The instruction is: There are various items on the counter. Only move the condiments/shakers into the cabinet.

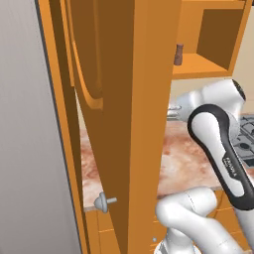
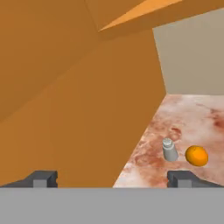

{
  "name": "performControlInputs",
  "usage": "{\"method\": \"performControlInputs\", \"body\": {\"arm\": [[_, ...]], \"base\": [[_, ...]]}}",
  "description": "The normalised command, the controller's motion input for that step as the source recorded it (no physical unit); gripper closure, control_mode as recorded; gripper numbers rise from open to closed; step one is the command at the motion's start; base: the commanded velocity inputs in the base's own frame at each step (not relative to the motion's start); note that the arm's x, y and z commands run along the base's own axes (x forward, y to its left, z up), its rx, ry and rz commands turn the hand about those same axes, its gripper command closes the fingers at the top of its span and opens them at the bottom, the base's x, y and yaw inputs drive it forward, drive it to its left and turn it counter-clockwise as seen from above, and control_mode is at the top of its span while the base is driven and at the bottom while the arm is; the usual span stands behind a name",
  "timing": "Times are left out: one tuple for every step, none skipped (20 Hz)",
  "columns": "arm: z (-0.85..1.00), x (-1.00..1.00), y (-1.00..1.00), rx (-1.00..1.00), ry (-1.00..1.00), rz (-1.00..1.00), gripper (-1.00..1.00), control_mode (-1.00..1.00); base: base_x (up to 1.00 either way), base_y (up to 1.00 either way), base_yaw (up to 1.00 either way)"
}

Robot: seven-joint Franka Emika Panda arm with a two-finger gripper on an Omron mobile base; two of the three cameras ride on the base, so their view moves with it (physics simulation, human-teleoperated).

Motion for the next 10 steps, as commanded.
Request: {"method": "performControlInputs", "body": {"arm": [[-1.0,0.0,1.0,-0.25,0.55,0.18,-1.0,-1.0],[-1.0,0.0,1.0,-0.27,0.52,0.11,-1.0,-1.0],[-1.0,0.03,1.0,-0.31,0.55,0.03,-1.0,-1.0],[-0.91,0.33,1.0,-0.37,0.55,0.01,-1.0,-1.0],[-0.81,0.45,1.0,-0.43,0.54,0.0,-1.0,-1.0],[-0.62,0.59,1.0,-0.4,0.42,0.0,-1.0,-1.0],[-0.53,0.65,1.0,-0.41,0.42,0.0,-1.0,-1.0],[-0.49,0.46,0.67,-0.43,0.35,-0.11,-1.0,-1.0],[-0.54,0.4,0.44,-0.4,0.37,-0.21,-1.0,-1.0],[-0.61,0.45,0.34,-0.39,0.41,-0.25,-1.0,-1.0]], "base": [[0.0,0.0,0.0],[0.0,0.0,0.0],[0.0,0.0,0.0],[0.0,0.0,0.0],[0.0,0.0,0.0],[0.0,0.0,0.0],[0.0,0.0,0.0],[0.0,0.0,0.0],[0.0,0.0,0.0],[0.0,0.0,0.0]]}}
